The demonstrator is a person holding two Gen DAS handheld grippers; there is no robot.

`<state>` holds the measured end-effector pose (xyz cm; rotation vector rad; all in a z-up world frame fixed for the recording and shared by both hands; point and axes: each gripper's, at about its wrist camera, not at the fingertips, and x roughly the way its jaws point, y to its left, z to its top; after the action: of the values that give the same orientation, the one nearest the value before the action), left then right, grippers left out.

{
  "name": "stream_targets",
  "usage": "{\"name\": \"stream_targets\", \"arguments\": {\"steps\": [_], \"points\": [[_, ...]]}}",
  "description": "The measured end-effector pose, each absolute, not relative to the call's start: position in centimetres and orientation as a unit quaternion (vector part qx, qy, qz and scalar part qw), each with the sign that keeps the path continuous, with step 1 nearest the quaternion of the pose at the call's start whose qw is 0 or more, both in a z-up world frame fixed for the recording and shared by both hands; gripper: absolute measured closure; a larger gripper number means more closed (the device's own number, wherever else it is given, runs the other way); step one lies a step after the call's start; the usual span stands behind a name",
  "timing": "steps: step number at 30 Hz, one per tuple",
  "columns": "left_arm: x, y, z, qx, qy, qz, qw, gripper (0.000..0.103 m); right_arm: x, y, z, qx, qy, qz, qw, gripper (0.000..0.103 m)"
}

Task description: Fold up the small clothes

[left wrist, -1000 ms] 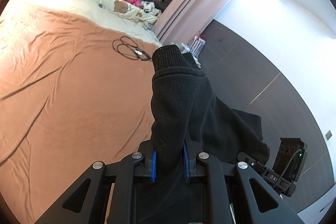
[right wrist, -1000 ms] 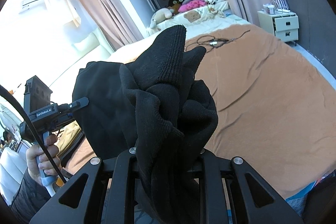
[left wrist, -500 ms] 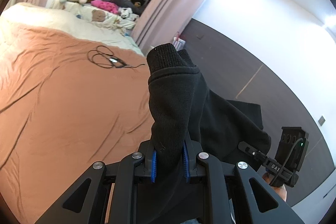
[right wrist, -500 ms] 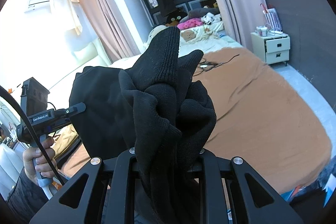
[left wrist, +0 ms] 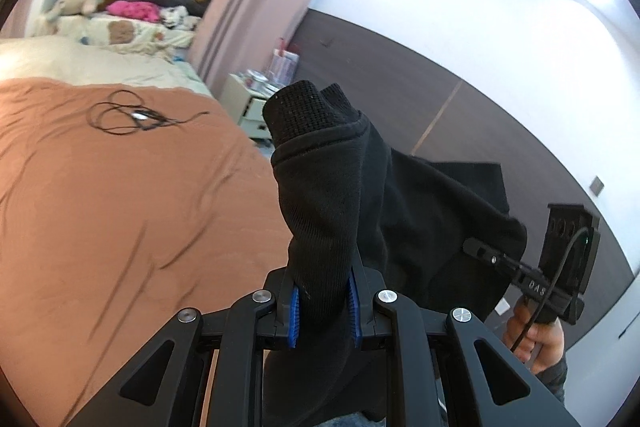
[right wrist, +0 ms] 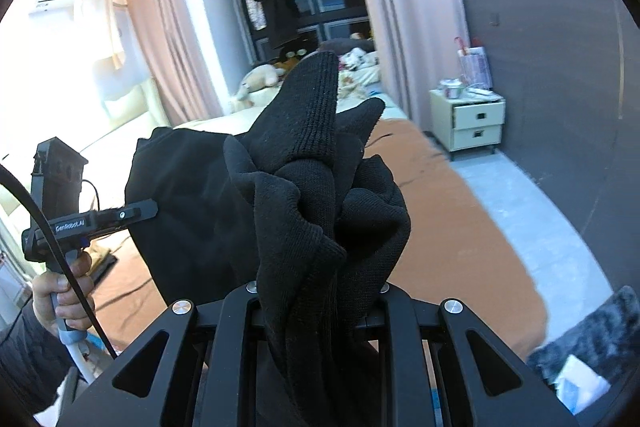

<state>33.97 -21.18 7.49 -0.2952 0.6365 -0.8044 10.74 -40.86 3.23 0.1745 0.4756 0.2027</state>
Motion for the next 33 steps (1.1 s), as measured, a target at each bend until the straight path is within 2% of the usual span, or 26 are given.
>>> {"name": "stream_targets", "arguments": {"steps": [10, 22, 33], "points": [[34.7, -30.2, 6.4, -0.111, 0.318, -0.419, 0.843, 0.084, 7.7, -41.2, 3.7, 0.075, 0.234, 0.038, 0.969, 0.088], [36.0, -36.5, 3.8, -0.091, 0.348, -0.434, 0.826, 0.084, 7.3, -39.7, 4.2, 0.065, 0.253, -0.015, 0.965, 0.088], [42.5, -40.3, -0.5, -0.071, 0.389, -0.422, 0.816, 0.085, 13.3, -37.7, 2.3, 0.083, 0.278, -0.063, 0.955, 0.088]]}}
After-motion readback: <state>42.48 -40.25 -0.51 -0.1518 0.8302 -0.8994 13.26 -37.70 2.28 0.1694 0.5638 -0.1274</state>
